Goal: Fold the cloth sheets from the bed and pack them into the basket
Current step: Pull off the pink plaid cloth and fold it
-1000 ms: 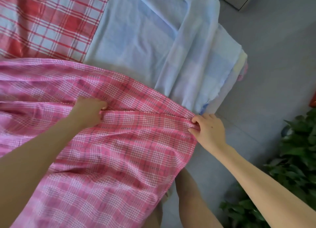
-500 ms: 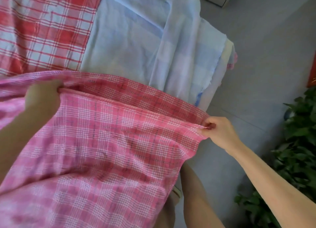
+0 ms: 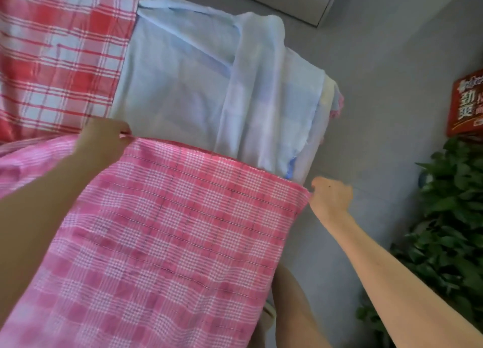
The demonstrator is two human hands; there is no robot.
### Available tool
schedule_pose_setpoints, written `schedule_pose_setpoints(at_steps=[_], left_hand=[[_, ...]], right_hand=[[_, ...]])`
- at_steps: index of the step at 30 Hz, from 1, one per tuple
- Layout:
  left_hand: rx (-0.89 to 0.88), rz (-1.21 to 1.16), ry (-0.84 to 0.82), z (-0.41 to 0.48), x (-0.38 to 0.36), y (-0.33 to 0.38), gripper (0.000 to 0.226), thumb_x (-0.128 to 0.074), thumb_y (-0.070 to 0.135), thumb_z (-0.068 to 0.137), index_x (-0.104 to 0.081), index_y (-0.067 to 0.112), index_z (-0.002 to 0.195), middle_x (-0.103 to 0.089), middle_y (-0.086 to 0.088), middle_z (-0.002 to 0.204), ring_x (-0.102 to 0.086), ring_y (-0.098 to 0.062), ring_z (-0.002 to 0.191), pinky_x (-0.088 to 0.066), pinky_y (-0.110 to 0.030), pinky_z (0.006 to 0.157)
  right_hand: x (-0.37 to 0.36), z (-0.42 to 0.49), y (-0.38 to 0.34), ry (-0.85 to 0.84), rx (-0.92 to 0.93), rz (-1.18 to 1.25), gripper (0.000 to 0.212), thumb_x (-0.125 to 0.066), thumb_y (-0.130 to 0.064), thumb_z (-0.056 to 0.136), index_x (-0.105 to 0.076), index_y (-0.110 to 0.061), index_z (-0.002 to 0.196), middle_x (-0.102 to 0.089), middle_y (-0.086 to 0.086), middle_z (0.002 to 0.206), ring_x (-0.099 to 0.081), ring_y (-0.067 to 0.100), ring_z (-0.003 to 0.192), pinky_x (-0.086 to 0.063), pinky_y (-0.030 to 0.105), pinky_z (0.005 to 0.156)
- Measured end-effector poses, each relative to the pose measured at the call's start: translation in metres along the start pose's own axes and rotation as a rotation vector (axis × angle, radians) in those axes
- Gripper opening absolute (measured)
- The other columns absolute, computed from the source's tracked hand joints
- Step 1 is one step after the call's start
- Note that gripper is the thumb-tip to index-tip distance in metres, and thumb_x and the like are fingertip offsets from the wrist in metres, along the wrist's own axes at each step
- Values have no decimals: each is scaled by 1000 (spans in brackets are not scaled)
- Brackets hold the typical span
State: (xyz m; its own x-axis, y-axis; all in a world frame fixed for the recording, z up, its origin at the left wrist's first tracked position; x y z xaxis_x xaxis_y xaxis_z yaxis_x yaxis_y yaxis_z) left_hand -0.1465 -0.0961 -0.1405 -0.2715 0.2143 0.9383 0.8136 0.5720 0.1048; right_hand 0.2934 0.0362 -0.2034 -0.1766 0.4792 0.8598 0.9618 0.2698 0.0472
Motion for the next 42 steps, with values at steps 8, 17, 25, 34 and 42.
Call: schedule_pose_setpoints(at_steps=[8,17,25,34,42], left_hand=[[4,362,-207,-25,-11,-37,31,-51,48,91,-63,33,115,-69,2,106,-64,-23,98,-53,-31,79],[81,363,-324,-58,15,-129,34,-55,18,77,-68,27,107,-71,2,92,-66,-20,92,-52,-28,77],[589,-307,-258,-96,13,-278,30,-48,15,83,-69,23,103,-67,-1,103,-62,-21,92,-51,-29,79],[1070,-447,108,-108,11,-422,34,-46,40,93,-55,10,81,-59,-4,75,-59,-24,72,-40,-27,52],[1390,-745,574,-185,-10,-475,7,-52,1,77,-54,7,81,-53,2,63,-53,-23,64,-32,-26,48]], right_hand=[[76,-55,-224,252,718,76,30,-83,1,49,-68,-11,72,-62,1,62,-58,24,58,-44,32,56],[80,-100,-455,-17,1133,32,25,-51,-22,95,-60,-12,116,-66,7,110,-59,27,105,-46,37,89],[74,-107,-604,-23,1156,100,12,-53,-10,90,-60,-9,100,-65,8,100,-60,29,98,-43,34,74],[41,-131,-742,-186,1212,5,18,-56,-28,92,-61,-11,94,-66,6,92,-62,28,92,-41,31,70],[-3,-189,-766,-119,1304,-411,19,-50,-7,92,-62,-14,105,-66,8,111,-62,27,105,-45,31,78]])
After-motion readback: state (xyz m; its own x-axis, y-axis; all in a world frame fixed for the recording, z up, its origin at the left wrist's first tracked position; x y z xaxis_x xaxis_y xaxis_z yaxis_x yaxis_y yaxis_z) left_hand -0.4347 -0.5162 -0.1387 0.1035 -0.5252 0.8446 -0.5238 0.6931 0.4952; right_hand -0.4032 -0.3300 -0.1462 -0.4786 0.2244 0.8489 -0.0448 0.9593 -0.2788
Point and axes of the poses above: each hand's wrist, its own z-axis towards the middle knuckle, its own x-axis out of the back of the hand, y = z × x, the point moved 9 cm from there along z, towards the middle knuckle
